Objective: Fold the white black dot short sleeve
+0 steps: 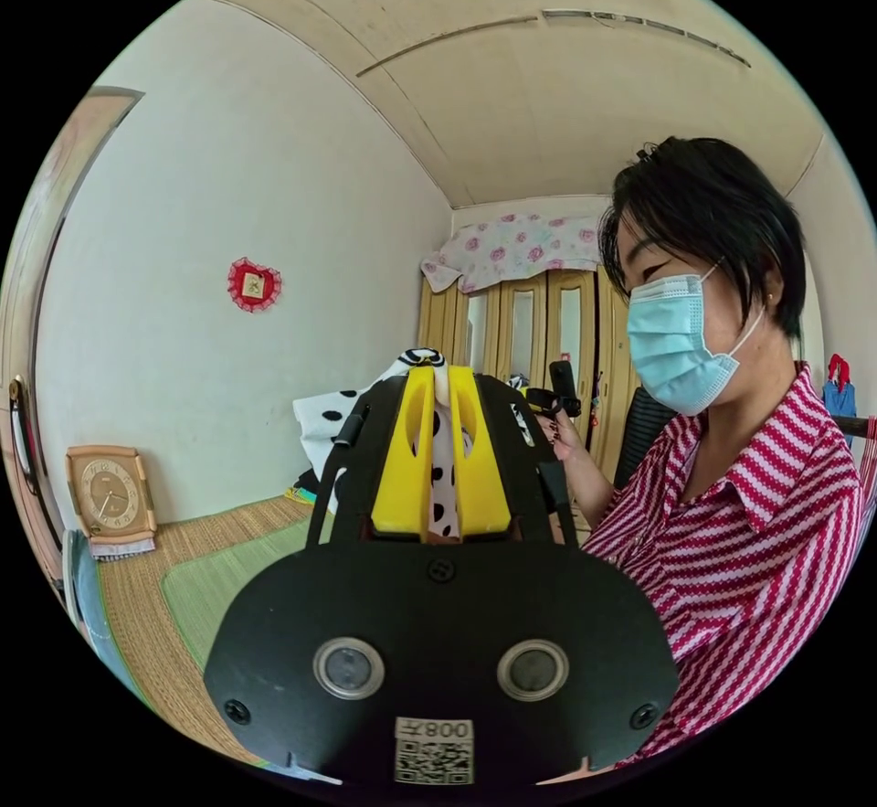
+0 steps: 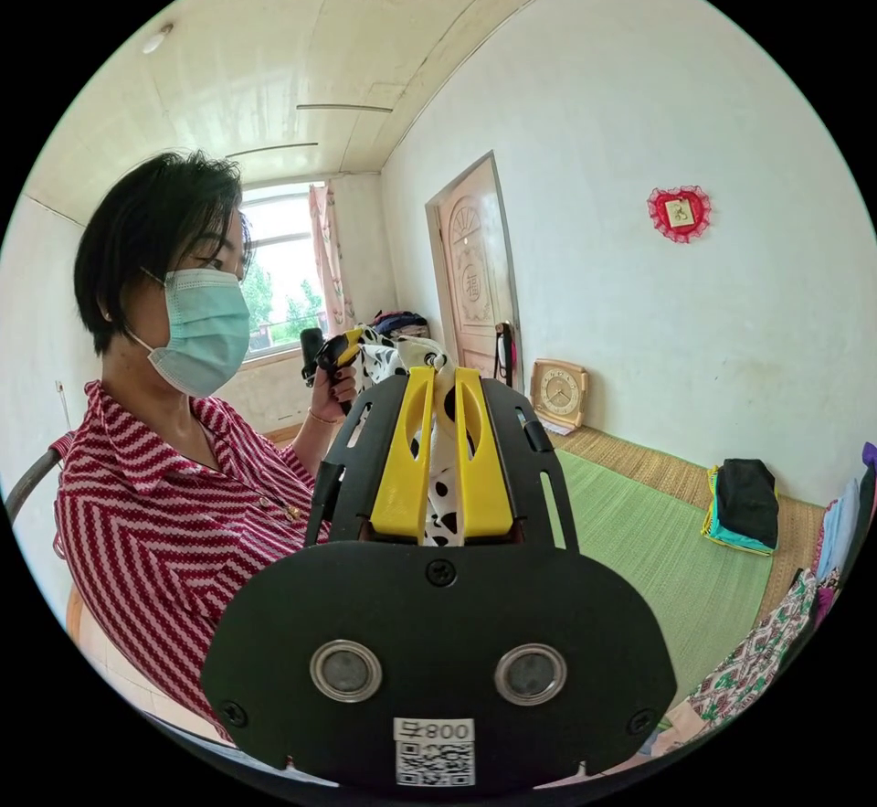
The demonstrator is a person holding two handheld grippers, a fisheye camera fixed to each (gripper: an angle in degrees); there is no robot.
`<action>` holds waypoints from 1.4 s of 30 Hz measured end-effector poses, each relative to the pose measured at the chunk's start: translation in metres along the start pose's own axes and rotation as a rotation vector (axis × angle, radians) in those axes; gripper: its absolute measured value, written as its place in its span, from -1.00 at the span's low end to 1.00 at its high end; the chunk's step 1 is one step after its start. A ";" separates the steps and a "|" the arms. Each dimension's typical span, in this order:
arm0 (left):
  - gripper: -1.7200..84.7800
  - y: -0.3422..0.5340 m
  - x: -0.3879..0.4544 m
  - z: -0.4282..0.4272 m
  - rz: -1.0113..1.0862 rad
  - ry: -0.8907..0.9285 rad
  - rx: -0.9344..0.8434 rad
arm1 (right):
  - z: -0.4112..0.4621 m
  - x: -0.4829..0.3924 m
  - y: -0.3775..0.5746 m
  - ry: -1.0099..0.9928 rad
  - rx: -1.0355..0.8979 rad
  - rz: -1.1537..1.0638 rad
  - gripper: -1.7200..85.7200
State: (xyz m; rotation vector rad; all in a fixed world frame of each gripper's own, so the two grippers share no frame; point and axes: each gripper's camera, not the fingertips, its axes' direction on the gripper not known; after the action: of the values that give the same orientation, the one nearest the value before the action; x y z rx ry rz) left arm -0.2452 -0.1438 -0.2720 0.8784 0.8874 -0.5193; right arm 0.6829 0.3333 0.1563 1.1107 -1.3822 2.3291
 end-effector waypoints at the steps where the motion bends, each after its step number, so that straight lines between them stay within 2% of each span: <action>1: -0.90 0.000 0.000 0.000 0.001 0.000 0.000 | -0.002 -0.001 -0.002 0.001 0.001 0.000 -0.91; 13: -0.90 -0.013 -0.018 -0.008 0.000 0.005 -0.006 | -0.025 -0.003 -0.032 0.009 0.003 0.015 -0.92; 28: -0.90 -0.039 -0.087 -0.025 -0.047 0.014 -0.017 | -0.051 0.015 -0.105 0.009 -0.011 0.031 -0.92; 37: -0.90 -0.065 -0.174 -0.022 -0.086 -0.031 -0.035 | -0.054 0.057 -0.177 0.025 -0.039 0.037 -0.91; 42: -0.90 -0.083 -0.277 0.011 -0.128 -0.116 -0.104 | -0.035 0.117 -0.231 0.085 -0.099 0.060 -0.91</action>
State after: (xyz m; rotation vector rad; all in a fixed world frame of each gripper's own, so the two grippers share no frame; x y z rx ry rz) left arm -0.4502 -0.1878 -0.0729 0.6933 0.8604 -0.6229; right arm 0.7055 0.4643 0.3814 0.9439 -1.5015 2.2920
